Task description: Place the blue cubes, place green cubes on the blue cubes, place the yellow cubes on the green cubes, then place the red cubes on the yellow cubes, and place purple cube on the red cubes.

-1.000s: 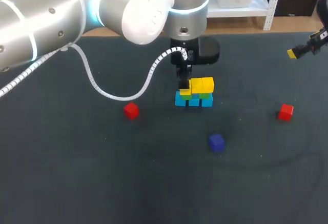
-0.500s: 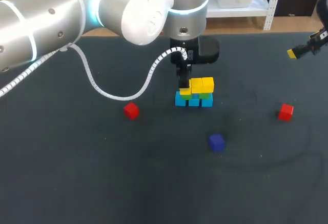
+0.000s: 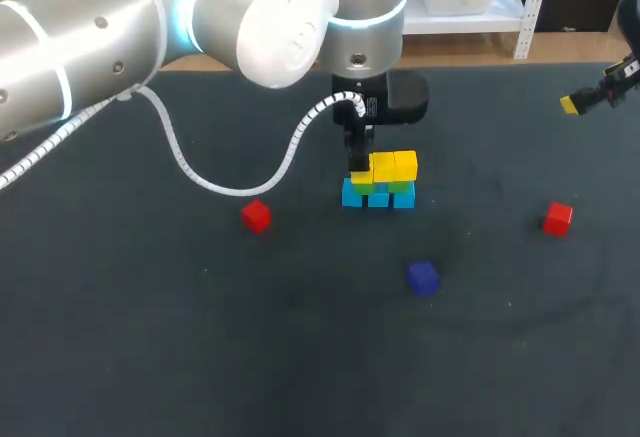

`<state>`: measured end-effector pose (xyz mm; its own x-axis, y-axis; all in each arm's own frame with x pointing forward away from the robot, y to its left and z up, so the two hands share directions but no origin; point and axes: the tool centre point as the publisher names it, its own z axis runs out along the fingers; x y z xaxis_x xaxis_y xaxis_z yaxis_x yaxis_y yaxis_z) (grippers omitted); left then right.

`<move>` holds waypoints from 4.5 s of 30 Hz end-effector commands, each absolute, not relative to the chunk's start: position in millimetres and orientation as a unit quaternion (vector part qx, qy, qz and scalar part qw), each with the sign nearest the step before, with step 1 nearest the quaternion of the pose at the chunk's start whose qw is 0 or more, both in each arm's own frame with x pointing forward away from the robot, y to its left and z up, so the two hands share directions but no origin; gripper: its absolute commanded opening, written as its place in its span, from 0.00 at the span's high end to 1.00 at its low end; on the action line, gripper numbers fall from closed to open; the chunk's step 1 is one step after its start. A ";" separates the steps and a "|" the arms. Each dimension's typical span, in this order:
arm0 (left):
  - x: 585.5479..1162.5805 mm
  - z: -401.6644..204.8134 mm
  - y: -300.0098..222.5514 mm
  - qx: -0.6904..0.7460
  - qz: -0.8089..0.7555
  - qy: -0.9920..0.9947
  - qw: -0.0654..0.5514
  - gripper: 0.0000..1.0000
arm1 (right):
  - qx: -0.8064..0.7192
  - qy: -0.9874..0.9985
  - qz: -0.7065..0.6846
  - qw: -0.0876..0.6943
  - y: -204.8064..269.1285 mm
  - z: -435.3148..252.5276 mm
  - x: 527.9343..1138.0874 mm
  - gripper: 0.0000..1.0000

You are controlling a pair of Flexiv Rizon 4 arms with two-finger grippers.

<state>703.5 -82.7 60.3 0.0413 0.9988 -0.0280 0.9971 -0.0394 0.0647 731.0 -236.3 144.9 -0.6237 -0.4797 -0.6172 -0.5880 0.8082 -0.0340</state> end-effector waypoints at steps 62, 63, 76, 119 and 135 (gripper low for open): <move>655.7 21.4 56.7 0.457 -0.014 0.889 0.034 0.00 | -0.297 0.897 0.085 0.315 -236.4 145.6 730.4 0.00; 655.9 19.3 57.6 0.457 -0.013 0.889 0.031 0.00 | -0.297 0.897 0.085 0.315 -236.4 145.6 730.4 0.00; 655.2 0.1 61.6 0.447 -0.019 0.895 0.009 0.19 | -0.297 0.897 0.085 0.315 -236.4 145.6 730.4 0.00; 709.0 159.2 -25.6 0.636 -0.042 0.767 0.073 1.00 | -0.297 0.897 0.085 0.315 -236.4 145.6 730.4 0.00; 697.6 136.6 -81.2 0.677 -0.038 0.733 0.043 1.00 | -0.297 0.897 0.085 0.315 -236.4 145.6 730.4 0.00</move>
